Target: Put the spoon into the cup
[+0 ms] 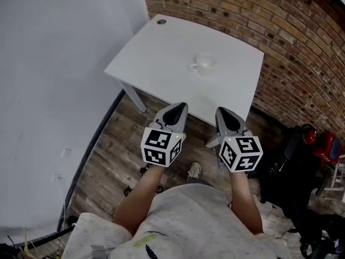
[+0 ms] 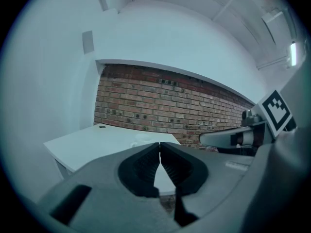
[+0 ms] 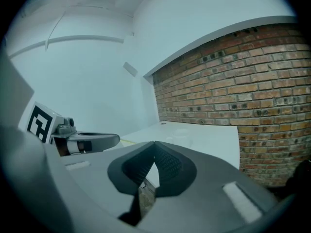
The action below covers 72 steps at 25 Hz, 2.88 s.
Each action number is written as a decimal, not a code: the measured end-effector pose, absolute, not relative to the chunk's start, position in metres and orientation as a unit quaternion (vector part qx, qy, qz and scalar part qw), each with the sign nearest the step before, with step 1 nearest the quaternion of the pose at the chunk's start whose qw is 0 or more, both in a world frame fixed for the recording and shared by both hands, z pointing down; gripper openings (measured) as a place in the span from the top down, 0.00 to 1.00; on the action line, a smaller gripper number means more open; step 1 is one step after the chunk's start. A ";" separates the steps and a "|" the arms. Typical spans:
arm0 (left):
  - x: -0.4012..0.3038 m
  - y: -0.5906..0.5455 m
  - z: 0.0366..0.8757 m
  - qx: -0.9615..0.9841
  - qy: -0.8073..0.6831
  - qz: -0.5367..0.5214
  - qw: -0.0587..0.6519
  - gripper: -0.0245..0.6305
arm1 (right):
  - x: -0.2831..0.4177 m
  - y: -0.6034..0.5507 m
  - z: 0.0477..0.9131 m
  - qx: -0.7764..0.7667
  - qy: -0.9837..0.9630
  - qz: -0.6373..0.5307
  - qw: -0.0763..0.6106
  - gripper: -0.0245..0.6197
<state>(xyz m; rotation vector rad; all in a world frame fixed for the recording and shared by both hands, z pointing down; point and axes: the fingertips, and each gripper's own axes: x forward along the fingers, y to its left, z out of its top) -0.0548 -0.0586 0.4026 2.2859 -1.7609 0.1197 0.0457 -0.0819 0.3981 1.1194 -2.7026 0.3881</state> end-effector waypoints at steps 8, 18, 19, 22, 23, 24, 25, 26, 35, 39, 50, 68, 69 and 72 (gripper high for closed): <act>-0.040 -0.115 0.410 0.776 -0.613 0.055 0.136 0.96 | 0.059 -0.144 0.407 0.364 -0.915 0.146 0.098 0.95; -0.033 -0.164 0.413 0.763 -0.628 0.069 0.137 0.96 | 0.063 -0.193 0.408 0.342 -0.923 0.154 0.089 0.95; -0.034 -0.167 0.413 0.762 -0.630 0.069 0.137 0.96 | 0.062 -0.196 0.407 0.341 -0.923 0.153 0.089 0.95; -0.036 -0.176 0.412 0.760 -0.632 0.068 0.137 0.96 | 0.061 -0.203 0.405 0.338 -0.925 0.151 0.087 0.95; -0.036 -0.179 0.412 0.760 -0.632 0.068 0.137 0.96 | 0.061 -0.206 0.404 0.338 -0.925 0.150 0.087 0.95; -0.036 -0.182 0.411 0.760 -0.632 0.068 0.137 0.96 | 0.060 -0.208 0.403 0.337 -0.926 0.149 0.086 0.95; -0.037 -0.185 0.411 0.760 -0.632 0.068 0.136 0.96 | 0.059 -0.211 0.403 0.336 -0.926 0.147 0.086 0.95; -0.038 -0.188 0.411 0.759 -0.633 0.068 0.137 0.96 | 0.058 -0.212 0.402 0.335 -0.927 0.146 0.087 0.95; -0.049 -0.222 0.414 0.769 -0.621 0.065 0.139 0.96 | 0.047 -0.238 0.403 0.348 -0.922 0.142 0.091 0.95; -0.059 -0.240 0.420 0.778 -0.608 0.066 0.144 0.96 | 0.037 -0.254 0.406 0.362 -0.917 0.141 0.095 0.95; -0.087 -0.291 0.443 0.810 -0.556 0.088 0.166 0.96 | 0.008 -0.294 0.410 0.407 -0.896 0.140 0.109 0.95; -0.096 -0.333 0.472 0.847 -0.481 0.128 0.189 0.96 | -0.011 -0.328 0.422 0.464 -0.865 0.154 0.113 0.95; -0.097 -0.334 0.473 0.848 -0.477 0.129 0.190 0.96 | -0.012 -0.328 0.422 0.467 -0.863 0.155 0.113 0.95; -0.097 -0.336 0.476 0.853 -0.465 0.134 0.193 0.96 | -0.015 -0.329 0.424 0.473 -0.859 0.157 0.115 0.95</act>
